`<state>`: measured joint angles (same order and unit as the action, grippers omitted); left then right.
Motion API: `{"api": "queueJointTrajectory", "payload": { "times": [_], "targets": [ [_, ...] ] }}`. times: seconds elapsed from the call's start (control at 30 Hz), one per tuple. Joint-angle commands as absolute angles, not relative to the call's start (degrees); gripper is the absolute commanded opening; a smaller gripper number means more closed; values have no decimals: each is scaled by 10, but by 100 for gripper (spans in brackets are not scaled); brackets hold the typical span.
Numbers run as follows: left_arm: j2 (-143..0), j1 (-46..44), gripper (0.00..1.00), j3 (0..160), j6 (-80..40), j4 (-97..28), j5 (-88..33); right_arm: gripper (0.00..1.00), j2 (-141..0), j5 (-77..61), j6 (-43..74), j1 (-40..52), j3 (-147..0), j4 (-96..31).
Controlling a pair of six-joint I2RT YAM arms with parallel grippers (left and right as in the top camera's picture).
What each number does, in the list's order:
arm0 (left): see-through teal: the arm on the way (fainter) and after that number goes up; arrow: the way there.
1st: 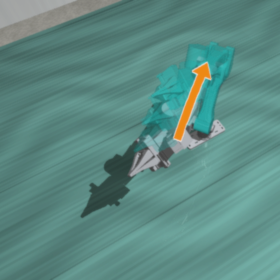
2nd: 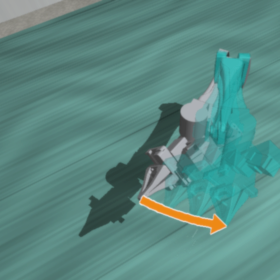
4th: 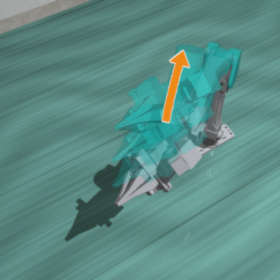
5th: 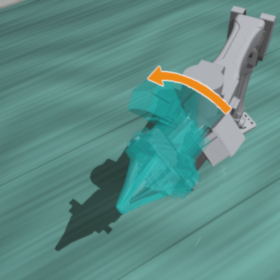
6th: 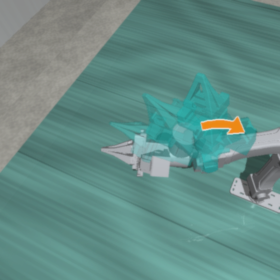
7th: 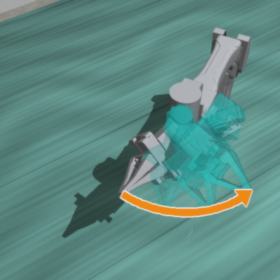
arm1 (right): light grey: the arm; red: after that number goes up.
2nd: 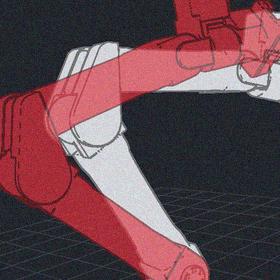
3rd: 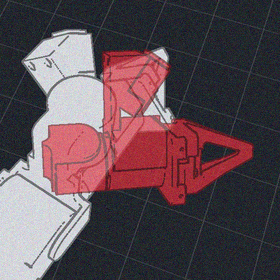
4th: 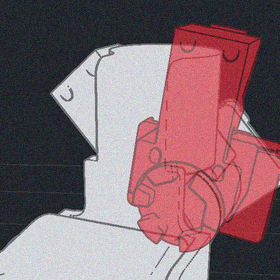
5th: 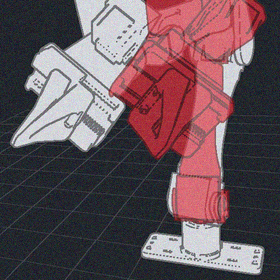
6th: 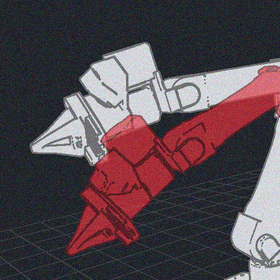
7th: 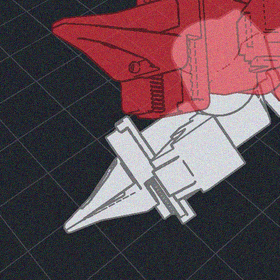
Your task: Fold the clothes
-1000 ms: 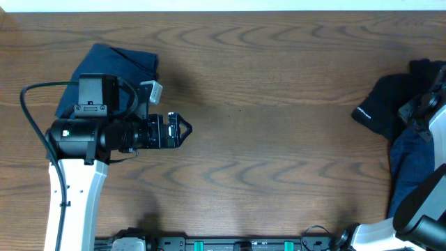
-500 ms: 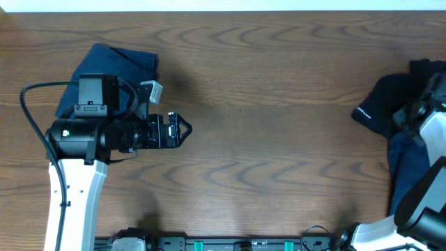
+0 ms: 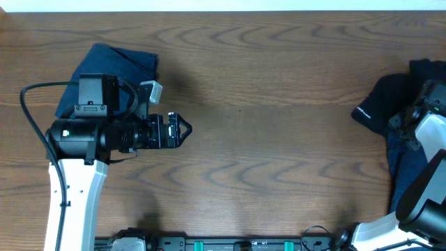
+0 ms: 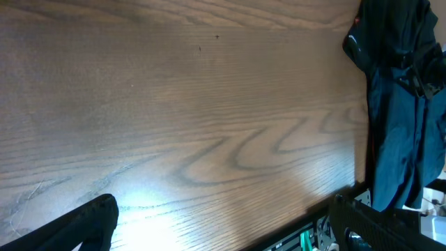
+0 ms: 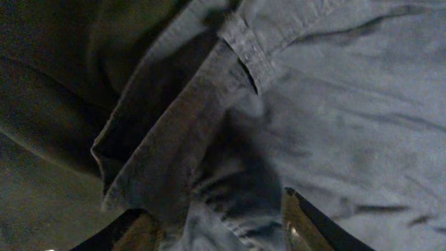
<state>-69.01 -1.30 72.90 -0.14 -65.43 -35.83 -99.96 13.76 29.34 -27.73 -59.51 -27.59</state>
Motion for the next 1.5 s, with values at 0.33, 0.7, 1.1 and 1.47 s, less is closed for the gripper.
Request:
{"api": "queueJointTrajectory", "payload": {
  "times": [0.33, 0.7, 1.1, 1.47],
  "targets": [
    [-691, -15, 98, 741, 4, -656, -364, 46, -1006, 128, 291, -275, -591, -225],
    [-691, -15, 98, 741, 4, -656, -364, 1, -1053, 125, 272, -275, -591, -212],
    [-690, -13, 98, 742, 4, -656, -305, 1, -858, -29, 252, -266, -600, -261],
    [-661, -9, 98, 804, 4, -666, -241, 1, -664, -167, 253, -151, -600, -265]
  ]
}}
